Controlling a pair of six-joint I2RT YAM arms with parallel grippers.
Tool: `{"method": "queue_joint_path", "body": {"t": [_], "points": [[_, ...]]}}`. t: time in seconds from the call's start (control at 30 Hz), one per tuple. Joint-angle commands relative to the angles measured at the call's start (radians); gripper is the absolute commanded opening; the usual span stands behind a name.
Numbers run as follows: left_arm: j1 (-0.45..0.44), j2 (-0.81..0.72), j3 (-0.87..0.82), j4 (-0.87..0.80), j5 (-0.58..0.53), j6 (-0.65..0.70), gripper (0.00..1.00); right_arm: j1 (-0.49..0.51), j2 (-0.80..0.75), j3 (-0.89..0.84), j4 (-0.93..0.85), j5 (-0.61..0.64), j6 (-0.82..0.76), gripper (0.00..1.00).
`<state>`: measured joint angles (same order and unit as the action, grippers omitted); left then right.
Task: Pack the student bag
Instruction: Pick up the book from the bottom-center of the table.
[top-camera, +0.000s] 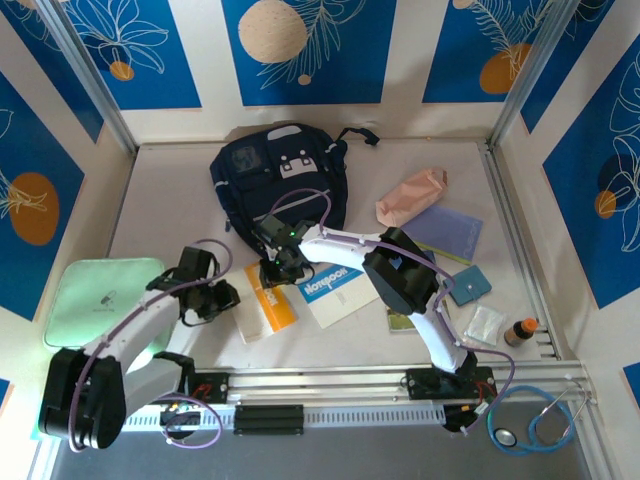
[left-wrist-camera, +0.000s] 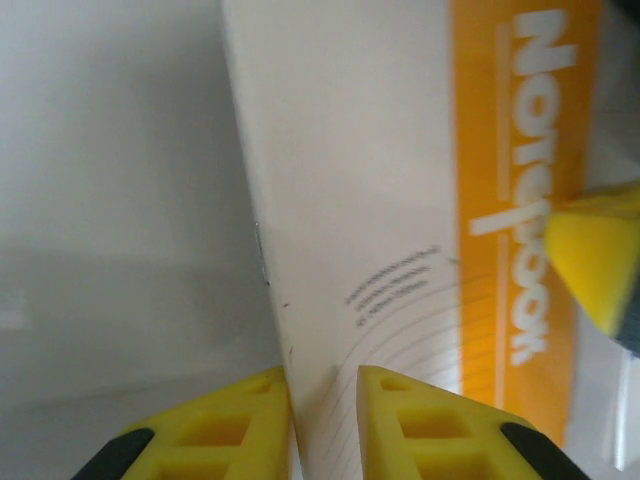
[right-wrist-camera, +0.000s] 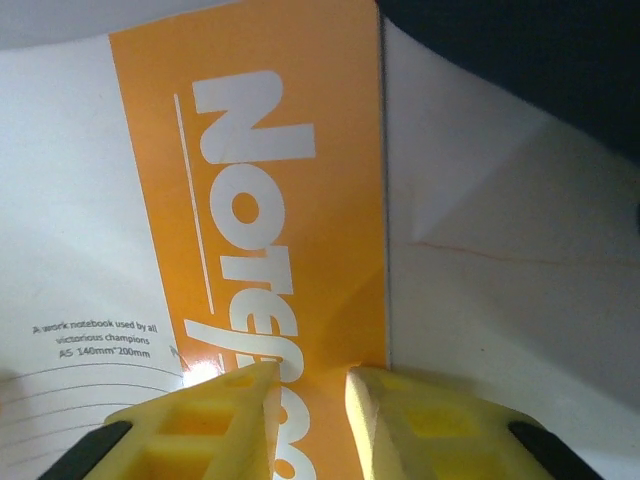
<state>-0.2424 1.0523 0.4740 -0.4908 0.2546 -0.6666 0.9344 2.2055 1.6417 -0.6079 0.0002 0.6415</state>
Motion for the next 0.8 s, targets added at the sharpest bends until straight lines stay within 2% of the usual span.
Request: {"method": "queue_joint_path", "body": {"t": [0.0, 0.2, 0.33, 0.43, 0.5, 0.63, 0.77], "points": [[-0.003, -0.021, -0.024, 0.074, 0.089, 0.014, 0.21, -0.008, 0.105, -0.018, -0.101, 0.093, 0.028, 0.27], [-0.003, 0.041, -0.021, 0.091, 0.075, 0.001, 0.15, -0.008, 0.108, -0.015, -0.110, 0.099, 0.030, 0.27], [-0.002, 0.046, 0.020, 0.026, 0.021, 0.012, 0.02, -0.010, 0.086, -0.016, -0.100, 0.090, 0.030, 0.27], [-0.002, 0.014, 0.068, -0.052, -0.036, 0.015, 0.00, -0.010, 0.018, -0.023, -0.074, 0.078, 0.025, 0.30], [-0.001, -0.011, 0.112, -0.116, -0.077, 0.016, 0.00, -0.012, -0.063, -0.058, -0.019, 0.081, 0.023, 0.33], [-0.002, -0.058, 0.222, -0.210, -0.130, 0.019, 0.00, -0.025, -0.255, -0.162, 0.099, 0.113, 0.038, 0.48], [-0.004, -0.052, 0.361, -0.237, -0.060, 0.046, 0.00, -0.056, -0.393, -0.237, 0.134, 0.149, 0.060, 0.56]]}}
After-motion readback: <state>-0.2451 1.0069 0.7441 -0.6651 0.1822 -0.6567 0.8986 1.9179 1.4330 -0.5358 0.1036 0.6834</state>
